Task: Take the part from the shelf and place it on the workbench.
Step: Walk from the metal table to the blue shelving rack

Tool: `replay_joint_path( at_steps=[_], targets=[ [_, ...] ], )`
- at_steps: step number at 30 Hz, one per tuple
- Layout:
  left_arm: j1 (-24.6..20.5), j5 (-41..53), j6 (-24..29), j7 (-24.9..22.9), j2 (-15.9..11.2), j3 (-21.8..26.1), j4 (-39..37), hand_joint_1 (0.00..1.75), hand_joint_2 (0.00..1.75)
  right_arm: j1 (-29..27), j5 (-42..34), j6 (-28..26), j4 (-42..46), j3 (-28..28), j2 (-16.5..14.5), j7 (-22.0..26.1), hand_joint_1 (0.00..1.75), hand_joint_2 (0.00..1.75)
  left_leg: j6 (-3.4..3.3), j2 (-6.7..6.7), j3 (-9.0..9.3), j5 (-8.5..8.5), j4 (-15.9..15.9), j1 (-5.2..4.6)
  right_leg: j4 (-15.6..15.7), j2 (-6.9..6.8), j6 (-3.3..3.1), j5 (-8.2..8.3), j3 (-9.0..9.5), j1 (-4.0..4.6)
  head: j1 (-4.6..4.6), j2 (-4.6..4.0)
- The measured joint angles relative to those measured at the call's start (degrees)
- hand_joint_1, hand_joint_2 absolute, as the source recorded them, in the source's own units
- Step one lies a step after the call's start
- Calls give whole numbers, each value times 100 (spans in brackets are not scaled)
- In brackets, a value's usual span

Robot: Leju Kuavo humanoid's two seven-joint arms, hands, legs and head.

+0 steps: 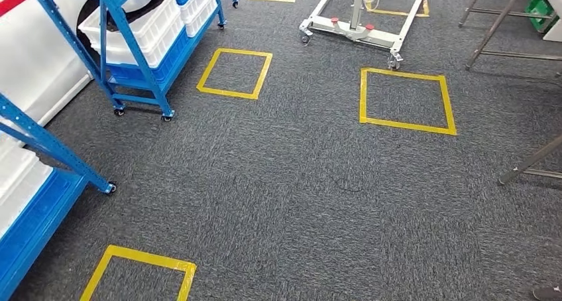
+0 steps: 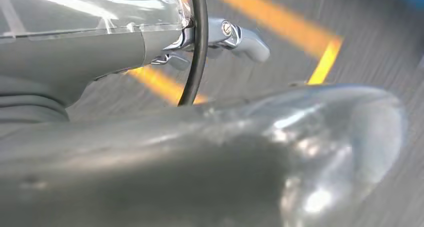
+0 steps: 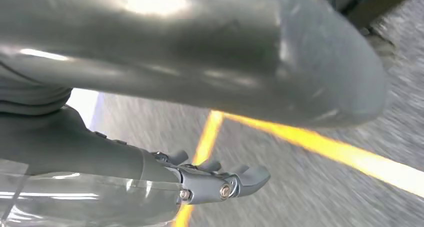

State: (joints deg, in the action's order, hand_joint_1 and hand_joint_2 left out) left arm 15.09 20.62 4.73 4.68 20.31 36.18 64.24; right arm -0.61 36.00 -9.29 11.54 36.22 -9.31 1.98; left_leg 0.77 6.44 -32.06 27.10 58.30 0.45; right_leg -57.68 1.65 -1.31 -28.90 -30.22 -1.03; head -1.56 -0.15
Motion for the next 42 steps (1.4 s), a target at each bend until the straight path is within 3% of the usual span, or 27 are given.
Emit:
replay_joint_path(
  at_steps=[3,4,5,7,9,12,13,15,17,18,19,20,21,23,25,27,28,29,31,33,34,35,38,40,42],
  targets=[
    [-818,655,993,855,-66,357,-670,0,0,23,398,-197,26,-21,181,566,0,0,56,-521,-551,564,1178,12,29,-383,-77,9,-2,43,0,0],
    [-1164,837,1425,1185,-152,380,-1073,0,0,51,564,-252,36,-37,267,806,0,0,76,-608,-660,631,1426,24,27,-531,-84,6,-3,55,0,0],
    [-1420,1029,1549,1405,-290,328,-1454,0,0,91,686,-269,46,-56,350,992,0,0,82,-649,-565,486,1262,31,24,-626,-78,2,2,57,0,0],
    [-1825,1628,1280,1789,-653,94,-2129,0,0,175,870,-273,70,-112,485,1321,0,0,56,-872,-146,125,454,20,6,-741,-52,-14,15,79,0,0],
    [-2252,2175,1042,2030,-1046,-277,-2751,0,0,291,1031,-232,93,-181,617,1512,0,0,-11,-1031,55,-14,0,-19,-20,-837,-8,-26,12,109,1,0],
    [-2765,2471,1016,1988,-1447,-685,-3437,0,0,491,1211,-193,139,-284,747,1511,0,0,-115,-914,38,-42,-67,-44,-15,-951,84,-28,19,112,2,0],
    [-2856,2521,1017,1953,-1515,-772,-3569,0,0,538,1251,-191,158,-313,777,1488,0,0,-147,-861,53,-66,-99,-36,-51,-903,120,-67,9,103,2,0],
    [-3013,2616,1008,1918,-1582,-921,-3770,0,0,603,1312,-180,183,-362,810,1445,0,0,-208,-750,73,-120,-153,-13,-454,-635,170,-319,-183,79,2,0],
    [-3211,2736,995,1925,-1621,-1089,-4000,0,0,629,1372,-159,190,-414,821,1403,0,0,-247,-596,45,-147,-156,-15,-1202,-334,189,-630,-570,47,2,0],
    [-3290,2782,990,1944,-1636,-1177,-4099,0,0,630,1395,-150,190,-435,821,1384,0,0,-259,-503,42,-154,-153,-18,-1481,-261,192,-673,-737,36,2,0],
    [-3331,2807,985,1965,-1649,-1250,-4172,0,0,630,1412,-148,190,-449,821,1374,0,0,-258,-413,51,-151,-150,-18,-1574,-217,191,-600,-827,29,3,0],
    [-3344,2811,976,1982,-1660,-1300,-4230,0,0,631,1420,-148,190,-457,822,1366,0,0,-251,-324,71,-141,-145,-16,-1452,-183,185,-414,-821,25,2,0],
    [-3343,2795,956,1988,-1669,-1327,-4281,0,0,631,1425,-151,190,-459,824,1363,0,0,-238,-244,92,-125,-139,-11,-1137,-124,174,-150,-732,20,3,0],
    [-3328,2707,872,1943,-1686,-1344,-4406,0,0,599,1428,-163,186,-459,831,1351,0,0,-194,-101,84,-86,-111,-5,-432,173,142,250,-505,1,2,0],
    [-3235,2539,758,1857,-1716,-1330,-4517,0,0,548,1429,-189,181,-460,836,1331,0,0,-131,20,36,-69,-96,12,-124,363,118,313,-408,-6,2,0],
    [-3025,2352,681,1788,-1755,-1262,-4592,0,0,494,1430,-220,176,-458,832,1315,0,0,-61,119,23,-58,-107,33,-62,254,83,282,-364,-11,2,0],
    [-2906,2273,661,1770,-1767,-1216,-4623,0,0,453,1430,-230,173,-457,827,1309,0,0,-33,54,9,-13,-62,26,-20,184,49,279,-324,-19,2,0],
    [-2809,2217,654,1761,-1776,-1173,-4652,0,0,408,1430,-240,169,-455,821,1309,0,0,-10,-80,-53,82,80,17,22,100,13,277,-281,-28,2,0],
    [-2675,2129,627,1675,-1779,-1088,-4721,0,0,323,1428,-251,152,-445,809,1281,0,0,24,-428,-358,405,714,8,68,-85,-46,255,-215,-13,1,0],
    [-2533,2084,583,1542,-1780,-990,-4799,0,0,270,1425,-260,128,-429,790,1225,0,0,59,-561,-731,656,1420,29,66,-258,-63,220,-189,4,1,0],
    [-2429,2078,572,1509,-1780,-947,-4833,0,0,256,1425,-273,119,-419,774,1200,0,0,74,-586,-801,640,1533,41,64,-328,-58,202,-176,5,1,0],
    [-2325,2078,569,1499,-1780,-913,-4861,0,0,247,1424,-287,114,-410,754,1184,0,0,87,-611,-761,521,1426,53,58,-390,-46,184,-161,2,0,0],
    [-2143,2081,575,1511,-1777,-853,-4916,0,0,229,1425,-315,104,-393,701,1158,0,0,84,-880,-212,-11,308,59,12,-586,36,105,-105,14,1,0],
    [-2122,2082,571,1510,-1773,-814,-4938,0,0,233,1425,-316,98,-383,689,1150,0,0,20,-976,-49,-105,-27,31,-13,-699,103,64,-75,45,2,0],
    [-2094,2086,570,1504,-1772,-780,-4959,0,0,260,1425,-316,94,-376,676,1148,0,0,-69,-855,-56,-119,-37,14,-10,-775,167,46,-41,37,2,0]
  ],
)
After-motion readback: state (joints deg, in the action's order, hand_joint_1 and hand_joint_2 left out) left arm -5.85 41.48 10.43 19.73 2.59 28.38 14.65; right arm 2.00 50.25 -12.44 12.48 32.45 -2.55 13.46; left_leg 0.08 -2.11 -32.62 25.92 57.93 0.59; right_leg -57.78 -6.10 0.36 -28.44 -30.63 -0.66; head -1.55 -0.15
